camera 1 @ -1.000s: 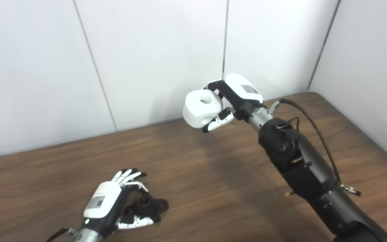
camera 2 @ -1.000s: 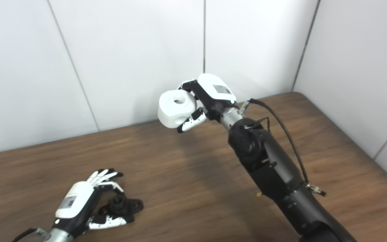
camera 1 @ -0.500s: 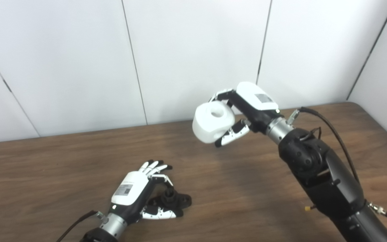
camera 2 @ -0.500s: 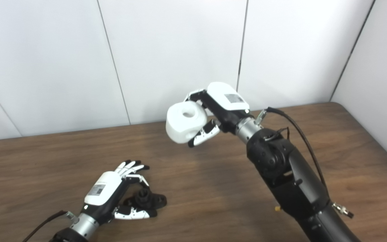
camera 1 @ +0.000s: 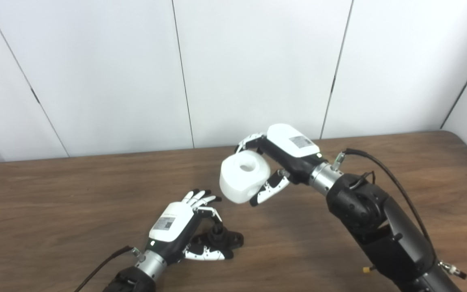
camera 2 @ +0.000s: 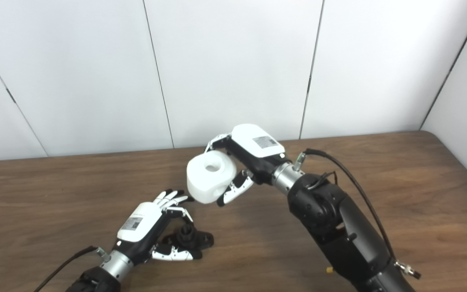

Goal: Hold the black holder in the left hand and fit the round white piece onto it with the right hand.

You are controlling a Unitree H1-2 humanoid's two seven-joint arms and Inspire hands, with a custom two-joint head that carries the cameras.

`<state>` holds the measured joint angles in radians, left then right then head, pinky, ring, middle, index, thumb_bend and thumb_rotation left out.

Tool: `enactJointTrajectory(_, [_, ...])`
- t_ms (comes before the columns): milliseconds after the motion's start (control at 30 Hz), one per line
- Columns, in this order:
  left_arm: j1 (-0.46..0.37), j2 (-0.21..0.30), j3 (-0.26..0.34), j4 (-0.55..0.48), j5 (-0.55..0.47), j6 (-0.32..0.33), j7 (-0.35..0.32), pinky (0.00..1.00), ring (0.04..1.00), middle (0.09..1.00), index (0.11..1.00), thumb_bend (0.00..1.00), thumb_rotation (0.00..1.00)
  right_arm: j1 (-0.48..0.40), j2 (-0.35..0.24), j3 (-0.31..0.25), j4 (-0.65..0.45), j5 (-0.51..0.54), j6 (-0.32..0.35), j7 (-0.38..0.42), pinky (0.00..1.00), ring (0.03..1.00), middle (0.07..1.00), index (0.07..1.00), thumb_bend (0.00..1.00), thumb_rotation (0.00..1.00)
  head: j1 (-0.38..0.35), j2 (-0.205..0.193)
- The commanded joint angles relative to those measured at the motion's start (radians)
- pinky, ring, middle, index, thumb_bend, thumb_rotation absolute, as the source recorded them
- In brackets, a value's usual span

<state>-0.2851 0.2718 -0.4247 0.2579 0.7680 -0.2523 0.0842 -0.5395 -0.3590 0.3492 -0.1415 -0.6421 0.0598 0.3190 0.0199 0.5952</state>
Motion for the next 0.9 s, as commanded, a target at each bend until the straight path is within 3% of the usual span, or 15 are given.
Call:
enactJointTrajectory(0, [0.109, -0.03, -0.043, 0.118, 0.043, 0.093, -0.019, 1.0, 0.958, 0.878, 0.483, 0.52, 0.06, -0.05, 0.012, -0.006, -0.011, 0.0, -0.039, -0.011, 0.62, 0.771, 0.73, 0.48, 0.52, 0.14, 0.004, 0.002])
enactJointTrajectory(300, [0.108, -0.034, -0.048, 0.108, 0.048, 0.108, -0.034, 0.99, 0.957, 0.879, 0.484, 0.52, 0.06, -0.051, 0.034, 0.011, -0.001, -0.003, -0.057, 0.013, 0.66, 0.763, 0.728, 0.482, 0.52, 0.14, 0.015, 0.011])
enactJointTrajectory(600, [0.105, -0.038, -0.05, 0.112, 0.045, 0.108, -0.028, 0.98, 0.956, 0.88, 0.483, 0.52, 0.06, -0.043, 0.04, 0.033, 0.0, -0.016, -0.082, 0.035, 0.61, 0.762, 0.726, 0.482, 0.52, 0.14, 0.025, 0.021])
enactJointTrajectory(867, [0.105, -0.041, -0.05, 0.104, 0.041, 0.118, -0.036, 0.99, 0.959, 0.879, 0.484, 0.52, 0.05, -0.034, 0.045, 0.051, 0.03, -0.016, -0.146, 0.027, 0.59, 0.745, 0.718, 0.48, 0.52, 0.14, 0.03, 0.029])
